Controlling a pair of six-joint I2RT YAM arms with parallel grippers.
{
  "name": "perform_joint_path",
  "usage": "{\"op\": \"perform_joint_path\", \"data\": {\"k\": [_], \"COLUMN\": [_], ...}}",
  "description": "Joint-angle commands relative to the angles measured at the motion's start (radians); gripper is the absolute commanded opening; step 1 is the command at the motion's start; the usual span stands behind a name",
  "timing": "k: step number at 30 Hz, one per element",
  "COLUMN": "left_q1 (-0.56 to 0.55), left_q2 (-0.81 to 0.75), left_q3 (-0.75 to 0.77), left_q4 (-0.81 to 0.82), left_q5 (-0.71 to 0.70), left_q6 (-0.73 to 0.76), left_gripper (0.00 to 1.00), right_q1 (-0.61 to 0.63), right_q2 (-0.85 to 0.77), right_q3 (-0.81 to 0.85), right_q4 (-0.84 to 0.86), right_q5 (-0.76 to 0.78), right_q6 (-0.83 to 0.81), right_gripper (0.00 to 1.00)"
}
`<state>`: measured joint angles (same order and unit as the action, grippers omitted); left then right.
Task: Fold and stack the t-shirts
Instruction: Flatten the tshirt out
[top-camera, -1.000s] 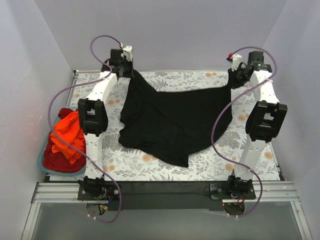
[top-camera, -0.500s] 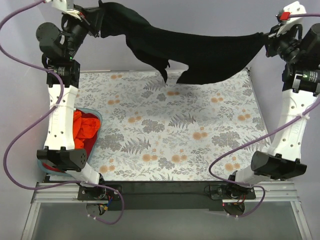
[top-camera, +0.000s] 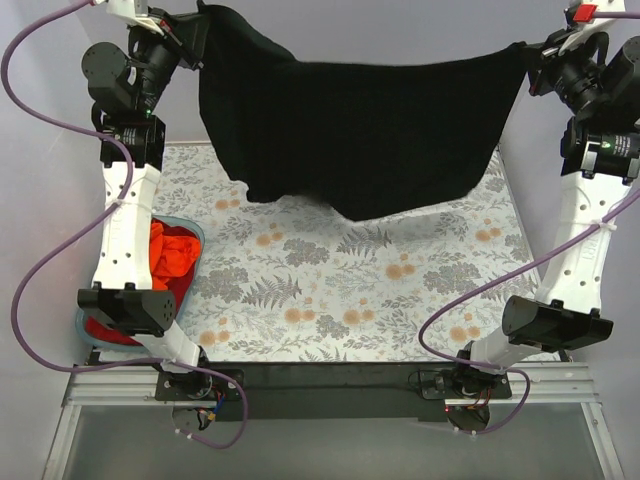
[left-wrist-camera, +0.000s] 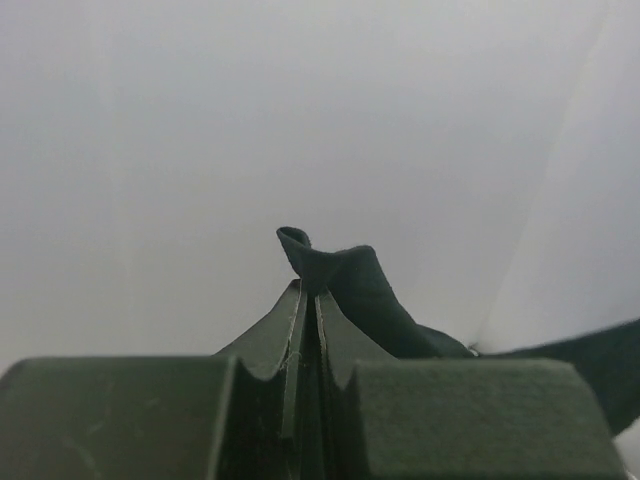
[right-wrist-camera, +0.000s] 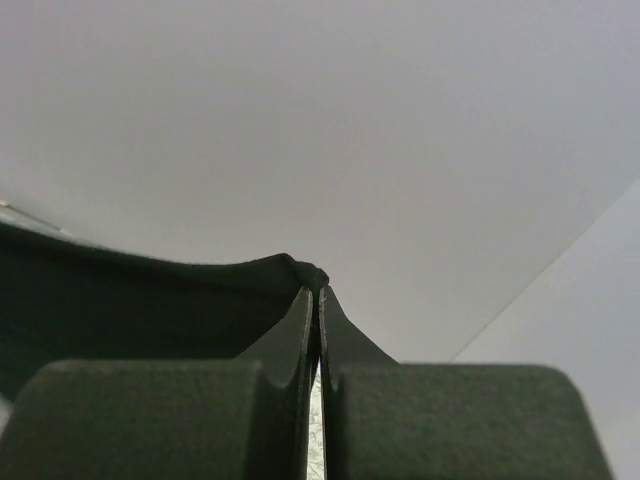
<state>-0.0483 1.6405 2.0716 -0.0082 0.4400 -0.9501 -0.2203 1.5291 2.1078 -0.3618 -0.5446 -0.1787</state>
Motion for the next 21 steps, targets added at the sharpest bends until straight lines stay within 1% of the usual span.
{"op": "perform_joint_path", "data": {"k": [1, 2, 6, 8, 9, 12, 14, 15, 16, 18, 19, 20, 21], "left_q1": [0.014, 0.015, 0.015, 0.015, 0.015, 0.015, 0.015, 0.015, 0.015, 0.015, 0.015, 0.015, 0.015], "left_q2": [-0.027, -0.016, -0.004, -0.019, -0.037, -0.137, -0.208, -0.234, -0.264, -0.370, -0.411, -0.504, -0.549], "left_q3": [0.076, 0.105, 0.110, 0.099, 0.058, -0.033, -0.054, -0.077, -0.099, -0.154, -0.233, -0.272, -0.322], "left_q4": [0.065, 0.065, 0.089, 0.103, 0.118, 0.175, 0.180, 0.177, 0.175, 0.189, 0.204, 0.243, 0.264], "left_q5": [-0.168, -0.173, -0.167, -0.162, -0.156, -0.123, -0.130, -0.148, -0.146, -0.130, -0.123, -0.116, -0.116], "left_q6": [0.048, 0.053, 0.050, 0.051, 0.050, 0.044, 0.039, 0.028, 0.024, 0.025, 0.036, 0.049, 0.071], "left_gripper": [0.00, 0.00, 0.00, 0.00, 0.00, 0.00, 0.00, 0.00, 0.00, 0.00, 0.00, 0.00, 0.00], "right_q1": [-0.002, -0.002, -0.002, -0.002, -0.001, -0.002, -0.002, -0.001, -0.002, -0.001, -0.001, -0.002, -0.001], "right_q2": [-0.014, -0.014, -0.003, -0.018, -0.030, -0.099, -0.176, -0.207, -0.272, -0.345, -0.422, -0.464, -0.506], "right_q3": [0.061, 0.063, 0.095, 0.092, 0.078, 0.026, -0.011, -0.038, -0.089, -0.152, -0.220, -0.254, -0.288], "right_q4": [0.122, 0.136, 0.175, 0.196, 0.207, 0.233, 0.245, 0.263, 0.273, 0.303, 0.316, 0.328, 0.342], "right_q5": [0.115, 0.138, 0.169, 0.176, 0.178, 0.179, 0.193, 0.201, 0.216, 0.235, 0.256, 0.271, 0.284], "right_q6": [0.022, 0.024, 0.035, 0.030, 0.027, 0.004, -0.011, -0.028, -0.034, -0.054, -0.059, -0.062, -0.068], "right_gripper": [0.01, 0.01, 0.01, 0.01, 0.01, 0.01, 0.01, 0.01, 0.01, 0.01, 0.01, 0.01, 0.01]}}
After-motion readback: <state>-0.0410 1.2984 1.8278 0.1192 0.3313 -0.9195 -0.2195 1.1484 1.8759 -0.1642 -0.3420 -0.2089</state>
